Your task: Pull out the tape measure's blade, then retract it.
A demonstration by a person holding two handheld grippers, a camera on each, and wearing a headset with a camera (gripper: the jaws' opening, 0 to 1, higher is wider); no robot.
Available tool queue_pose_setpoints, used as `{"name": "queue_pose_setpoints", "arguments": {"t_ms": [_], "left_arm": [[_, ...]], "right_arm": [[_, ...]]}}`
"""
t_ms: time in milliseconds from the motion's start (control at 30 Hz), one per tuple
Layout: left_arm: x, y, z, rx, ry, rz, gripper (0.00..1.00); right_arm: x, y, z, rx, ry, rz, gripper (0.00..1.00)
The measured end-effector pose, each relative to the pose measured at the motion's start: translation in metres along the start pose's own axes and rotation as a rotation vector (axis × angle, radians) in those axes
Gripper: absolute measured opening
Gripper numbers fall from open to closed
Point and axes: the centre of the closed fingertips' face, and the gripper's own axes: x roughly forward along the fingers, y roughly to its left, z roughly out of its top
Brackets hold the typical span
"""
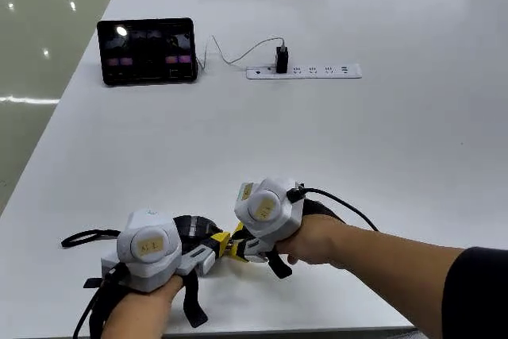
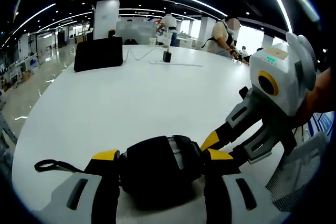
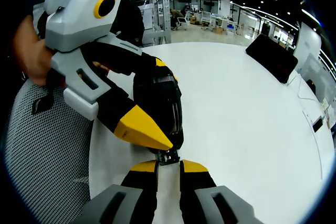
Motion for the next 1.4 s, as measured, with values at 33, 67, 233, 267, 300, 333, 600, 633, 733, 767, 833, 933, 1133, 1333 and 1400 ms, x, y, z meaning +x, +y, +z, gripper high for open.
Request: {"name": "queue_pose_setpoints", "arguments": {"t_ms": [33,67,233,267,300,333,600,633,733,767,833,933,1133,1333,1400], "left_arm": [[-0.002,0.000,0.002,0.001,-0.004,-0.010,0.60],[-0.003,0.000,0.003,0.004,-0.004,-0.020,0.60],[-0.004,-0.005,0.001,0.019,0.033,-0.138,0.67],[-0.004,-0.005,0.002,0.032,0.033,-0.147,0.69],[-0.005,-0.006,0.004,0.038,0.032,-0.174,0.74],[-0.006,-0.006,0.004,0.030,0.042,-0.193,0.79],[-0.017,-0.011,0.005,0.068,0.060,-0.334,0.99],[-0.018,-0.009,0.004,0.069,0.072,-0.330,0.99],[-0.023,-0.004,0.000,0.109,0.092,-0.340,0.99],[-0.026,-0.003,0.003,0.096,0.079,-0.355,0.99],[-0.029,-0.001,0.002,0.099,0.087,-0.364,0.99],[-0.031,0.003,0.003,0.117,0.082,-0.370,0.99],[-0.040,0.011,0.001,0.134,0.097,-0.378,0.99],[-0.048,0.015,-0.007,0.209,0.132,-0.383,0.99],[-0.050,0.016,-0.011,0.237,0.148,-0.381,0.99]], "right_arm": [[-0.003,0.000,-0.001,-0.001,-0.001,0.000,0.13],[-0.005,-0.001,-0.002,0.001,-0.003,-0.001,0.13],[-0.020,-0.005,-0.005,0.034,-0.030,-0.023,0.17],[-0.023,-0.005,-0.005,0.035,-0.035,-0.026,0.17],[-0.027,-0.006,-0.007,0.034,-0.036,-0.032,0.18],[-0.032,-0.006,-0.010,0.031,-0.038,-0.038,0.18],[-0.063,-0.008,-0.024,0.061,-0.070,-0.085,0.23],[-0.068,-0.009,-0.027,0.078,-0.077,-0.093,0.23],[-0.082,-0.013,-0.036,0.113,-0.080,-0.118,0.25],[-0.088,-0.014,-0.039,0.123,-0.085,-0.126,0.26],[-0.098,-0.015,-0.044,0.145,-0.100,-0.140,0.28],[-0.110,-0.016,-0.051,0.165,-0.115,-0.153,0.31],[-0.132,-0.015,-0.075,0.207,-0.130,-0.173,0.37],[-0.149,-0.015,-0.097,0.246,-0.140,-0.197,0.44],[-0.153,-0.014,-0.102,0.211,-0.148,-0.202,0.47]]}}
